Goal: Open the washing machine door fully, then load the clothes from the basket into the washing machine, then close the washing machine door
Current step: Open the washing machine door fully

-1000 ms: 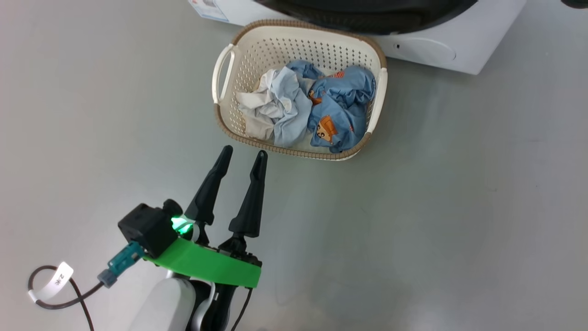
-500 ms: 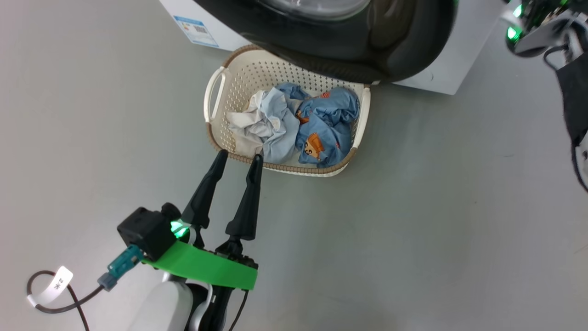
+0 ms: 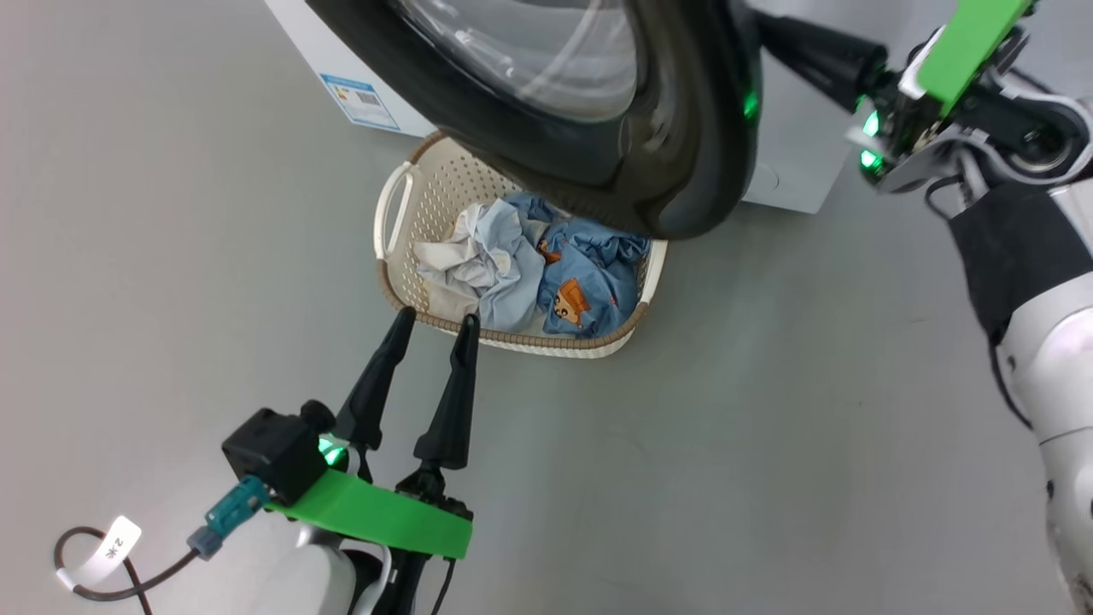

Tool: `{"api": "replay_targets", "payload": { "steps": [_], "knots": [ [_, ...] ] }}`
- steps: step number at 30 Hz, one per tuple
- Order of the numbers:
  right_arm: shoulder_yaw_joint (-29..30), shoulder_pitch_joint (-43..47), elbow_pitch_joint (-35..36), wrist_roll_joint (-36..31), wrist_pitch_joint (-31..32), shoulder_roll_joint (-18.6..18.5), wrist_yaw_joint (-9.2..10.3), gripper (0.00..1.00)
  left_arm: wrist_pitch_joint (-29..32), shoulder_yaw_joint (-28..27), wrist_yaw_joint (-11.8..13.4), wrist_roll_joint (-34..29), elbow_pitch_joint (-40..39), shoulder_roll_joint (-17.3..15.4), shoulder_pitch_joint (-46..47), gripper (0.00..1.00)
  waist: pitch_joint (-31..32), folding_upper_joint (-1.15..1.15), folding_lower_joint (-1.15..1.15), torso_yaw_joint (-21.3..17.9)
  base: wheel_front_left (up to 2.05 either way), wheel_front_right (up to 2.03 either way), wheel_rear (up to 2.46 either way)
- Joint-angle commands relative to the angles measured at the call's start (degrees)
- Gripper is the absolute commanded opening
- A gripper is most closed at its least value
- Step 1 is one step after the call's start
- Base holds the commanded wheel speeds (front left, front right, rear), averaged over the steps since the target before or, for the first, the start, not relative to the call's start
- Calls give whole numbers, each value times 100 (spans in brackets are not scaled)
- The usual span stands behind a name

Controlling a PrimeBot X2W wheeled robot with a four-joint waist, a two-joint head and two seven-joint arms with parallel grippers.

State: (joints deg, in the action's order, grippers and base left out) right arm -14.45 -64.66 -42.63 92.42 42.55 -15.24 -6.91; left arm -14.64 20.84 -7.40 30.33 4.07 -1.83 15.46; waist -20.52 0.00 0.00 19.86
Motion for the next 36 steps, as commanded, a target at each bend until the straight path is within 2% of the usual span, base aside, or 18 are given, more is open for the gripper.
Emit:
{"api": "replay_targets", "payload": {
  "steps": [1, 21, 36],
  "knots": [
    [-93, 95, 219, -6, 71, 211, -58, 0, -36, -203, -9, -70, -107, -105, -28, 100, 48, 0, 0, 1, 0, 0, 0],
    [-309, 961, 757, -12, 407, 666, -58, 0, -36, -609, -9, -598, -7, -105, -416, 100, 504, 0, 0, 184, 0, 0, 0],
    [-512, 1447, 963, -10, 603, 980, -58, 0, -36, -807, -7, -743, 21, -105, -696, 100, 782, 0, 0, 501, 0, 0, 0]
  ]
}}
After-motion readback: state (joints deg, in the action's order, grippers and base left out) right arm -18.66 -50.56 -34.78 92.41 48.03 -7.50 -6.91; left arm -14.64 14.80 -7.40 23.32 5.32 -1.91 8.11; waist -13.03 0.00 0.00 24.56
